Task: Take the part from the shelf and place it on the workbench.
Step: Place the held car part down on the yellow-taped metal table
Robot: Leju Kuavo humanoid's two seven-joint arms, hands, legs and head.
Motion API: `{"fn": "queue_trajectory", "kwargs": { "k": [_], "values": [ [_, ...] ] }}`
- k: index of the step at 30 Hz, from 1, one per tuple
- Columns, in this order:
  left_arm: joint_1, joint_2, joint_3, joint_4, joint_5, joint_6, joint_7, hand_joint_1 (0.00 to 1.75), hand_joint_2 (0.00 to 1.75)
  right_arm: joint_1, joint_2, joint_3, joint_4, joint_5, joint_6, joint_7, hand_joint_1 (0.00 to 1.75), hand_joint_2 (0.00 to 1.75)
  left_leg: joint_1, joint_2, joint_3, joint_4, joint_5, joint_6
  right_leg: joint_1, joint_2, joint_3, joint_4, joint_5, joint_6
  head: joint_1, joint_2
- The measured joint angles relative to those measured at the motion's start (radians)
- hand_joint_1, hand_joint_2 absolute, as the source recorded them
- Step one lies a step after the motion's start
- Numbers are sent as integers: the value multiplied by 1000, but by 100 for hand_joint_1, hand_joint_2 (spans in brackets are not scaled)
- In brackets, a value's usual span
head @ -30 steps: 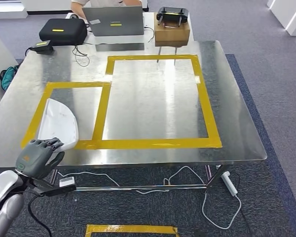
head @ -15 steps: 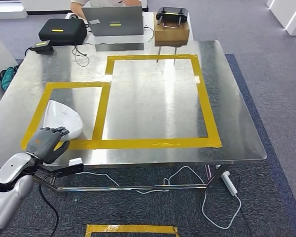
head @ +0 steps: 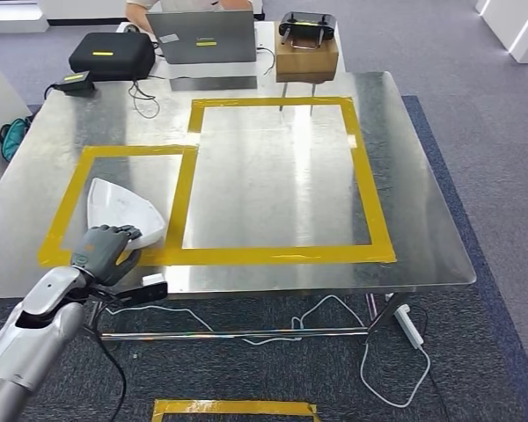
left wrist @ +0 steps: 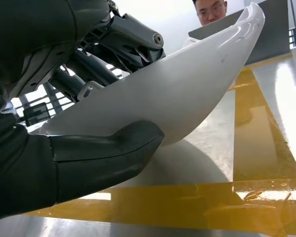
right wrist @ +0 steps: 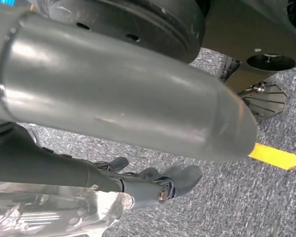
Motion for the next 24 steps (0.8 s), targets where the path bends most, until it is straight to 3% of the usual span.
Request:
{"fn": "queue_trajectory", "kwargs": {
  "k": [6, 10, 13, 17, 24],
  "values": [
    [-25, -13, -7, 42, -4, 7, -2, 175, 175, -1, -1, 0, 0, -5, 5, -8, 0, 0, 0, 0, 0, 0, 0, 0, 0, 0, 0, 0, 0, 0, 0, 0],
    [-38, -17, -12, 51, -19, 7, -2, 0, 175, -3, -1, 0, 0, -6, 5, -24, 0, 0, 0, 0, 0, 0, 0, 0, 0, 0, 0, 0, 0, 0, 0, 0],
    [-41, -20, -13, 54, -27, 13, 8, 0, 175, -5, -1, 0, 0, -9, 5, -36, 0, 0, 0, 0, 0, 0, 0, 0, 0, 0, 0, 0, 0, 0, 0, 0],
    [-43, -24, -13, 54, -30, 15, 21, 0, 0, -6, -1, 0, 2, -10, 4, -46, 0, 0, 0, 0, 0, 0, 0, 0, 0, 0, 0, 0, 0, 0, 0, 0],
    [-46, -26, 1, 45, -27, 14, 51, 0, 0, -8, -1, 0, 3, -11, 4, -52, 0, 0, 0, 0, 0, 0, 0, 0, 0, 0, 0, 0, 0, 0, 0, 0]
  ]
}}
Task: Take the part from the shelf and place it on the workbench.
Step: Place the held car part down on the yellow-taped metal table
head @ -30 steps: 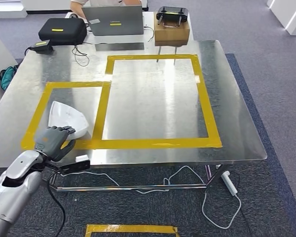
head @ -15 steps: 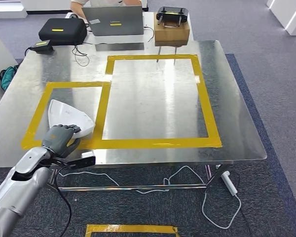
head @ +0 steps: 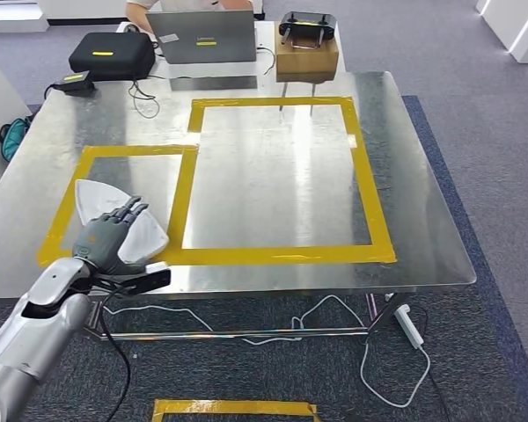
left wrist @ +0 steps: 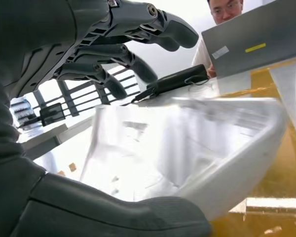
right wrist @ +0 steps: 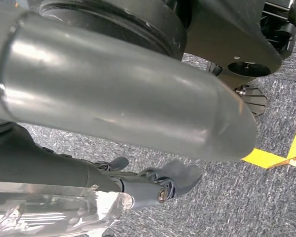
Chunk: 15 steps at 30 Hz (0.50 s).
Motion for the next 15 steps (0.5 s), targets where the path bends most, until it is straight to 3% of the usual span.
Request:
{"fn": "queue_trajectory", "kwargs": {
  "k": [15],
  "values": [
    [5, 32, 67, -97, 44, 10, -17, 0, 0, 0, -2, 0, 0, 0, -10, 15, 0, 0, 0, 0, 0, 0, 0, 0, 0, 0, 0, 0, 0, 0, 0, 0]
  ]
}}
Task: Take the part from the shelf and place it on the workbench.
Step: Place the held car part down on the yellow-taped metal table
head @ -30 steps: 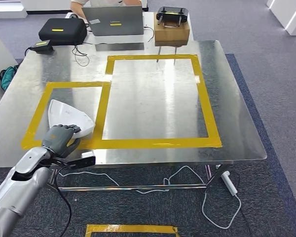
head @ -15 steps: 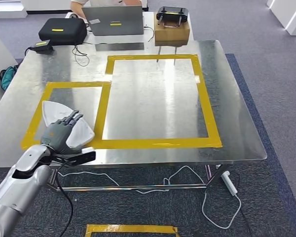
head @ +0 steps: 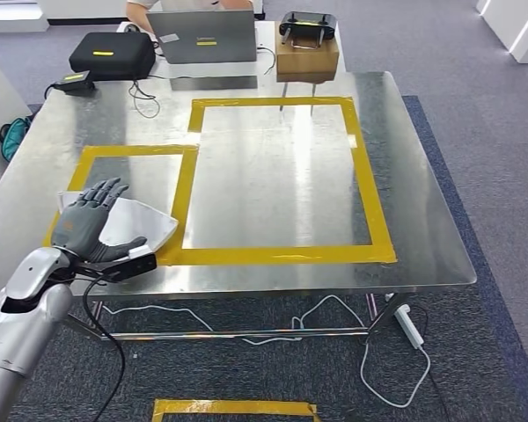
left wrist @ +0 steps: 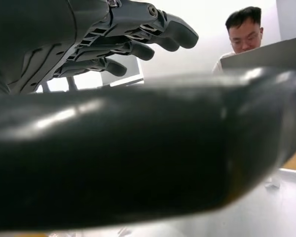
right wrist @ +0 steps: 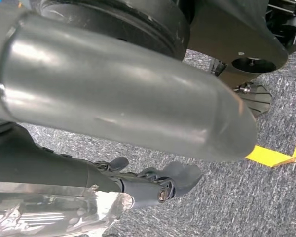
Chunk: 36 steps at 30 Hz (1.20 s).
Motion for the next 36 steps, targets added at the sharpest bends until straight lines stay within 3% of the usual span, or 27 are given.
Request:
{"fn": "queue_trajectory", "kwargs": {
  "k": [8, 19, 23, 32, 34, 36],
  "values": [
    [79, 17, 96, -114, 171, 111, -67, 0, 0, 5, -6, 0, 0, -6, -29, 7, 0, 0, 0, 0, 0, 0, -1, 0, 0, 1, 0, 0, 0, 0, 0, 0],
    [392, 75, 428, -265, 242, 257, -93, 0, 0, 33, -13, -1, 0, -15, -72, 78, 0, 0, 0, 4, -1, 0, -5, 0, 0, 3, -2, 0, -4, -2, 0, 0],
    [479, 77, 534, -277, 232, 268, -105, 0, 0, 39, -15, -2, 0, -15, -73, 87, 0, 0, -2, 3, -1, 3, -9, 4, -1, 2, -1, -1, -5, 1, 0, 0],
    [571, 68, 675, -322, 104, 282, -93, 0, 0, 35, -15, -3, -1, -15, -90, 51, 0, 0, -4, 2, 1, 5, -16, 23, -6, -1, 8, -5, -11, 18, -1, 0],
    [582, 64, 699, -331, 92, 284, -93, 0, 0, 33, -16, -3, -1, -15, -92, 48, 0, 0, 4, -2, 9, -5, -11, 29, -3, -2, -4, 26, -36, 24, 2, 0],
    [592, 58, 719, -338, 86, 285, -93, 0, 0, 30, -16, -3, -1, -15, -92, 47, 0, 0, 9, -8, 13, -8, -10, 32, -4, -2, -50, 133, -98, 30, 7, 0]
  ]
}}
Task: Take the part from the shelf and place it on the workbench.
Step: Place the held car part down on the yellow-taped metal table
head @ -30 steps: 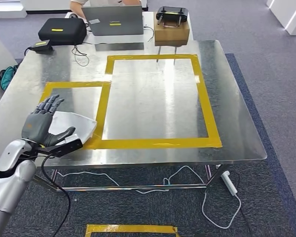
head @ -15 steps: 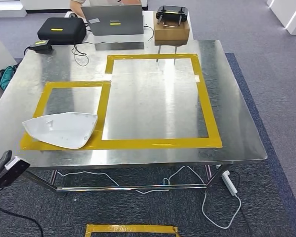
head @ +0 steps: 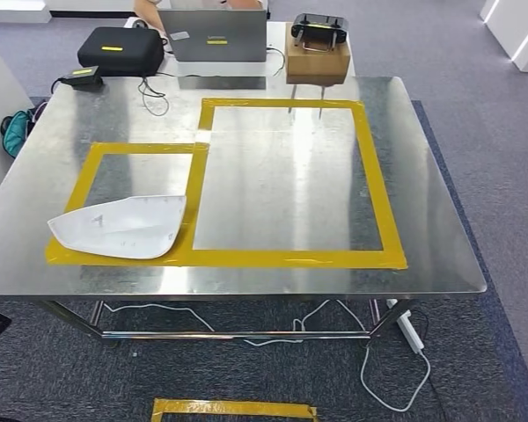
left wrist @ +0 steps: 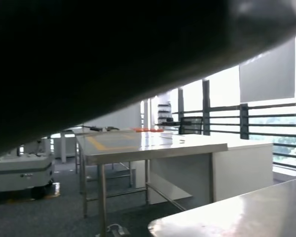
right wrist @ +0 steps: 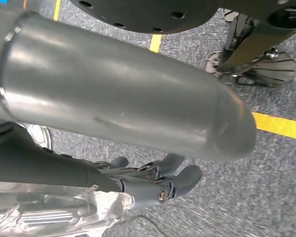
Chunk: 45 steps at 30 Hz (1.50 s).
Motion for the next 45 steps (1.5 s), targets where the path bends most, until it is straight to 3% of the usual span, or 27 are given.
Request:
{"fn": "queue_trajectory", "kwargs": {
  "k": [2, 3, 4, 5, 7, 8, 9, 11, 12, 14, 16, 18, 19, 20, 22, 24, 27, 29, 31, 33, 34, 36, 38, 40, 42, 43, 45],
  "values": [
    [10, -6, 12, -2, -3, 0, 0, 0, 0, -2, -1, 0, 0, 0, 0, 0, 0, 0, 2, -11, 0, 0, 0, 0, -2, 0, -55, 121, -51, 4, 2, 0],
    [14, -10, 15, -2, -5, 0, 0, 0, 0, -3, -1, 0, 0, 0, 0, 0, 0, 0, 4, -18, 0, 1, -1, -2, -3, 0, -64, 141, -51, 5, 2, 0],
    [17, -13, 18, -2, -7, 0, 0, 0, 0, -3, -2, 0, 0, 0, 0, 0, 0, 0, 7, -28, 0, 1, -1, -5, -3, 1, -52, 119, -31, 7, 2, 0],
    [18, -16, 21, -2, -8, 0, 0, 0, 0, -3, -2, 0, 0, 0, 0, 0, 0, 0, 10, -38, 1, 3, -1, -10, -5, 5, -22, 61, 3, 9, 2, 0],
    [19, -20, 28, -4, -8, 0, 0, 0, 0, -4, -3, 0, 0, 0, 0, 0, 0, 0, 15, -59, -1, 9, -3, -24, -11, 42, 51, -76, 51, 11, 3, 0],
    [20, -20, 32, -7, -8, 0, 0, 0, 0, -5, -3, 0, 0, 0, 0, 0, 0, 0, 16, -68, -3, 12, -3, -32, -13, 55, 75, -117, 60, 7, 3, 0],
    [21, -20, 35, -10, -8, 0, 0, 0, 0, -6, -3, 0, 0, 0, 0, 0, 0, 0, 16, -76, -5, 12, -1, -39, -12, 63, 85, -132, 60, 0, 3, 0],
    [24, -20, 38, -12, -8, 0, 0, 0, 0, -7, -4, 0, -1, 0, 0, 0, 0, 0, 17, -91, -9, 8, 5, -51, -9, 43, 87, -130, 63, -19, 2, 0],
    [27, -20, 39, -13, -8, 0, 0, 0, 0, -8, -4, 0, -1, 0, 0, 0, 0, 0, 18, -85, -12, 11, 3, -56, -9, 34, 87, -130, 64, -28, 1, 0],
    [29, -20, 42, -14, -8, 0, 0, 0, 0, -9, -4, -1, -1, 0, 0, 0, 0, 0, 16, -46, -39, 68, -33, -61, -8, 13, 87, -133, 67, -43, -3, 0],
    [27, -22, 44, -15, -22, 0, 10, 0, 0, -8, -4, -1, -1, -2, 1, -3, 0, 0, 13, -2, -103, 203, -101, -64, -4, -11, 86, -133, 65, -51, -8, 0],
    [32, -28, 55, -13, -61, 2, 33, 0, 0, -7, -4, -1, -1, -5, 2, -11, 0, 0, 13, 8, -150, 307, -135, -64, -1, -36, 86, -133, 63, -53, -8, 0],
    [36, -32, 67, -12, -80, 4, 41, 0, 0, -7, -5, -1, -1, -7, 3, -14, 0, 0, 12, 9, -147, 304, -123, -62, 1, -48, 87, -133, 62, -54, -8, 0],
    [38, -35, 81, -10, -91, 8, 40, 0, 0, -8, -5, -1, -1, -7, 3, -16, 0, 0, 12, 13, -125, 263, -96, -59, 1, -59, 88, -133, 60, -54, -8, 0],
    [38, -39, 109, -6, -99, 15, 30, 0, 0, -10, -5, -1, -1, -7, 5, -17, 0, 0, 5, 50, -50, 124, -36, -53, 5, -81, 94, -131, 54, -48, -9, 0],
    [37, -43, 129, -4, -102, 19, 24, 0, 0, -10, -5, -1, -1, -7, 6, -17, 0, 0, -3, 79, -6, 37, -15, -45, 11, -101, 98, -131, 47, -38, -8, 0],
    [44, -51, 146, -2, -104, 21, 20, 0, 0, -13, -6, -1, -1, -7, 6, -17, 0, 0, -4, 53, -3, 22, -17, -30, 13, -126, 108, -136, 37, -23, -7, 0],
    [45, -55, 156, 0, -105, 22, 19, 0, 0, -15, -6, -2, -1, -7, 6, -17, 0, 0, 1, 30, -2, 19, -14, -20, 10, -86, 96, -95, 7, -13, -5, 0],
    [42, -59, 160, 0, -112, 23, 16, 0, 0, -15, -7, -2, -1, -9, 6, -18, 0, 0, 3, 8, -3, 19, -13, -13, 9, -27, 37, 25, -51, -8, -2, 0],
    [41, -67, 161, 0, -125, 21, 10, 0, 0, -12, -8, -4, -1, -15, 8, -19, 0, 0, 2, -17, -3, 19, -13, -10, 8, -11, -25, 137, -83, -8, -2, 0],
    [41, -73, 161, 0, -133, 20, 8, 0, 0, -10, -9, -5, -1, -19, 10, -20, 0, 0, 2, -31, -2, 19, -13, -10, 8, -9, -37, 146, -72, -9, -2, 0],
    [41, -86, 161, -4, -151, 14, 6, 0, 0, -9, -15, -8, -1, -24, 16, -25, 0, 0, 2, -60, 0, 20, -14, -10, 7, 4, -7, 57, -2, -13, -2, 0],
    [40, -99, 159, -14, -169, 9, 10, 0, 0, -9, -22, -10, -1, -26, 22, -31, 0, 0, 3, -85, 0, 22, -14, -15, 2, 49, 46, -71, 54, -17, -2, 0],
    [41, -111, 158, -26, -182, 7, 18, 0, 0, -10, -27, -13, -1, -29, 27, -33, 0, 0, 5, -107, -5, 20, -11, -27, 1, 73, 73, -123, 64, -23, -3, 0],
    [49, -121, 159, -36, -188, 8, 24, 0, 0, -10, -31, -16, -2, -33, 31, -34, 0, 0, 9, -125, -10, 16, -5, -40, 2, 53, 81, -130, 68, -35, -3, 0],
    [55, -125, 160, -40, -189, 8, 26, 0, 0, -10, -33, -16, -2, -35, 33, -35, 0, 0, 8, -113, -13, 21, -8, -45, 1, 42, 83, -133, 71, -42, -4, 0],
    [60, -133, 163, -46, -189, 8, 29, 0, 0, -9, -35, -18, -4, -36, 36, -35, 0, 0, 4, -55, -43, 84, -48, -52, -1, 18, 86, -139, 76, -54, -10, 0]
  ]
}}
